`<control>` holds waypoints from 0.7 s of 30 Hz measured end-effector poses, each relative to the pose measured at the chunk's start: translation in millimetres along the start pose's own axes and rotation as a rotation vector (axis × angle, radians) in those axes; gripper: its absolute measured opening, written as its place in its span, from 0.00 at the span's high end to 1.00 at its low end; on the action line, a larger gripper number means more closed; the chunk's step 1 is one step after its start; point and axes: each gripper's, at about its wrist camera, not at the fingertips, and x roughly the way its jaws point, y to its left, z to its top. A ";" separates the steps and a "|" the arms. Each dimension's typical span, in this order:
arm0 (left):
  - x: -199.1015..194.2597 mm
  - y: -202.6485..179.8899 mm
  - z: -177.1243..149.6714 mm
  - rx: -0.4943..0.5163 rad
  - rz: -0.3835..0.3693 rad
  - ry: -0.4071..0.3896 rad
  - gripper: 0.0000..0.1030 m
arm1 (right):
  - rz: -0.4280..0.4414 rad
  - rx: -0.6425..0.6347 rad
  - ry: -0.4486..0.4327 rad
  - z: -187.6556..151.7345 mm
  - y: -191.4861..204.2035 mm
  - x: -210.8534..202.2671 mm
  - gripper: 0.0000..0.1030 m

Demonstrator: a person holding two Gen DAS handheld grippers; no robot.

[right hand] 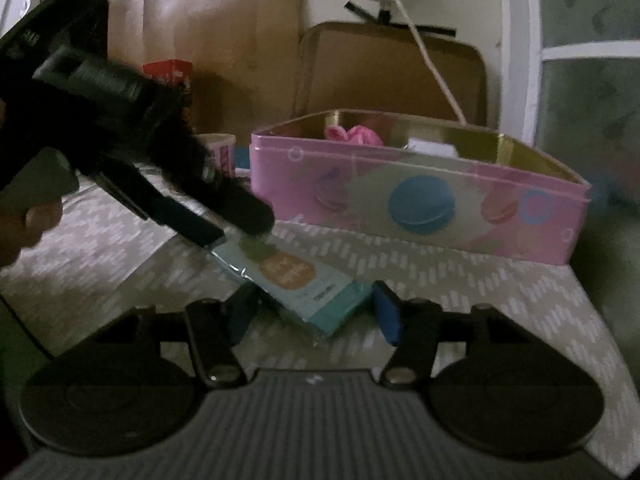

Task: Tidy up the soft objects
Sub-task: 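Place the teal wet-wipe pack into the pink tin and open the left gripper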

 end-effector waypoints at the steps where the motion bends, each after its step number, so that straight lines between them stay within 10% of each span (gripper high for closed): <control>1: -2.9 -4.1 3.7 0.013 -0.006 -0.010 0.24 | -0.022 -0.008 -0.017 0.2 3.1 -5.1 0.39; 10: -4.8 -26.5 80.8 0.129 0.033 -0.177 0.24 | -0.111 -0.079 -0.234 60.0 -2.3 -13.1 0.39; 14: 10.5 -9.6 126.1 0.074 0.161 -0.247 0.16 | -0.095 -0.048 -0.334 93.7 -14.0 21.9 0.41; 21: 4.4 11.1 120.8 -0.010 0.174 -0.258 0.16 | -0.376 -0.088 -0.191 123.3 -33.1 94.7 0.40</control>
